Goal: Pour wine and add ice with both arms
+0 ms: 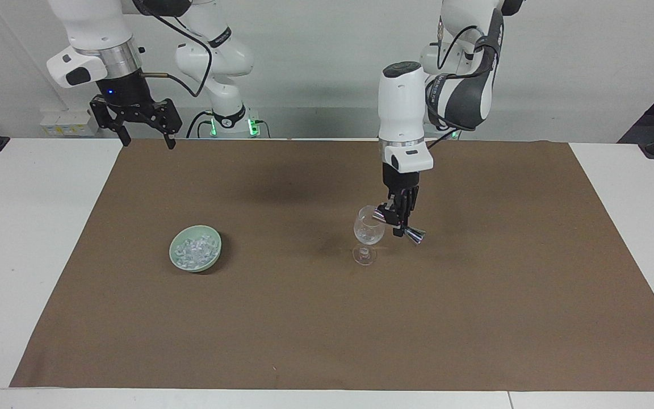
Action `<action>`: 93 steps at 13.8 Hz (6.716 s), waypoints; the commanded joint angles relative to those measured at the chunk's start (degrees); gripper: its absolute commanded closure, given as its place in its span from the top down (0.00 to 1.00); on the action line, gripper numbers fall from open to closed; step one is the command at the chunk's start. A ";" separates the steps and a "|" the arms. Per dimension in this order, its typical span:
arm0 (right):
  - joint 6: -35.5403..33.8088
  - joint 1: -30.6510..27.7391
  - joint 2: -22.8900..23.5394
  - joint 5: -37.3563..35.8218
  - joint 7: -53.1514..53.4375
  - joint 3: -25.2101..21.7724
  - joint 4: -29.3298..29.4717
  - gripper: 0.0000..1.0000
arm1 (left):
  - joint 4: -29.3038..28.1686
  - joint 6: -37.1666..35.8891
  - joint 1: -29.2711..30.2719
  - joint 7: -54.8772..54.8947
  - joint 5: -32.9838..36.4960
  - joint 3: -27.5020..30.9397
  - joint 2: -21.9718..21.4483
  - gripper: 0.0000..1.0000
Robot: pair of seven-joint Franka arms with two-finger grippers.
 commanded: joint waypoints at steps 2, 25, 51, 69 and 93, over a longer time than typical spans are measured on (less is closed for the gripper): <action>-0.13 -1.02 -0.28 1.41 -1.64 0.31 -0.22 1.00 | 2.48 -3.59 -1.80 -0.76 3.56 0.98 0.14 0.00; -0.13 -1.02 -0.28 1.41 -1.64 0.31 -0.22 1.00 | 5.55 -9.74 -4.79 -1.11 8.22 0.98 0.22 0.00; 1.45 -1.72 -0.46 1.32 -1.90 -0.04 -0.92 1.00 | -0.05 -12.82 23.58 14.59 -71.18 1.07 0.31 0.00; 19.63 -1.02 0.69 1.41 -3.66 0.13 -17.78 1.00 | -19.31 -10.54 40.29 29.21 -95.83 1.16 -1.27 0.00; 38.98 -1.02 15.54 1.41 -12.63 0.75 -22.80 0.71 | -26.79 -8.95 44.52 52.07 -110.08 1.25 3.30 0.00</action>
